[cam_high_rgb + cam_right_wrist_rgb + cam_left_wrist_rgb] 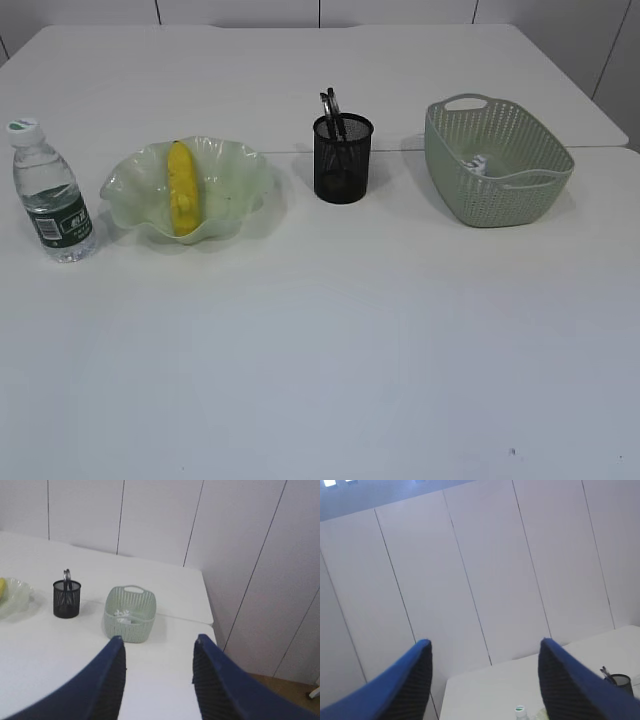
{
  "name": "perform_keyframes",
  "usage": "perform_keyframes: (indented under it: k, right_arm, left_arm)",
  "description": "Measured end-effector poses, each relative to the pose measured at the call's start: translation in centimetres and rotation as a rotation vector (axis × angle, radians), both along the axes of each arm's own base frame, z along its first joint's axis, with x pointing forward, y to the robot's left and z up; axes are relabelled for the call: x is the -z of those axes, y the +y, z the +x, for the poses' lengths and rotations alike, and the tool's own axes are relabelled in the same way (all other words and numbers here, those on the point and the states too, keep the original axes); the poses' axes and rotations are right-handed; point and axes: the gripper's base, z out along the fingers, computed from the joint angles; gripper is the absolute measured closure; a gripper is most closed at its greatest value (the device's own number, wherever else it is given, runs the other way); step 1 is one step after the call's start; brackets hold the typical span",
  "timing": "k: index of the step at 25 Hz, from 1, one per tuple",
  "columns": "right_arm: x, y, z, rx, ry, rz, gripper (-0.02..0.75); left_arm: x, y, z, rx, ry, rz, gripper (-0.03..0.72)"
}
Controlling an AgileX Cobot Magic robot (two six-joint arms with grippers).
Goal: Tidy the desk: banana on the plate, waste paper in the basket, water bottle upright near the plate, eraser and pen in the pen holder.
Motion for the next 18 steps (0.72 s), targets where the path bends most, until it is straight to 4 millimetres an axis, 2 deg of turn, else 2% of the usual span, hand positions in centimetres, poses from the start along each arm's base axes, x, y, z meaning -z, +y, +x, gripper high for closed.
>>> perform_keyframes:
  k: [3, 9, 13, 18]
  right_arm:
    - [1.0, 0.6, 1.2, -0.022, 0.062, -0.004, 0.403]
    - [1.8, 1.1, 2.1, -0.045, 0.104, -0.005, 0.403]
    - [1.9, 1.2, 2.2, -0.047, 0.111, -0.006, 0.403]
    - [2.0, 1.2, 2.3, -0.047, 0.115, -0.008, 0.403]
  left_arm:
    - [0.1, 0.3, -0.1, 0.014, -0.001, -0.016, 0.215]
    - [0.8, 0.6, 0.4, 0.026, 0.025, -0.053, 0.215]
    - [2.4, 0.6, 1.3, 0.031, 0.07, -0.064, 0.215]
    - [5.4, 0.4, 4.1, 0.028, 0.188, -0.064, 0.215]
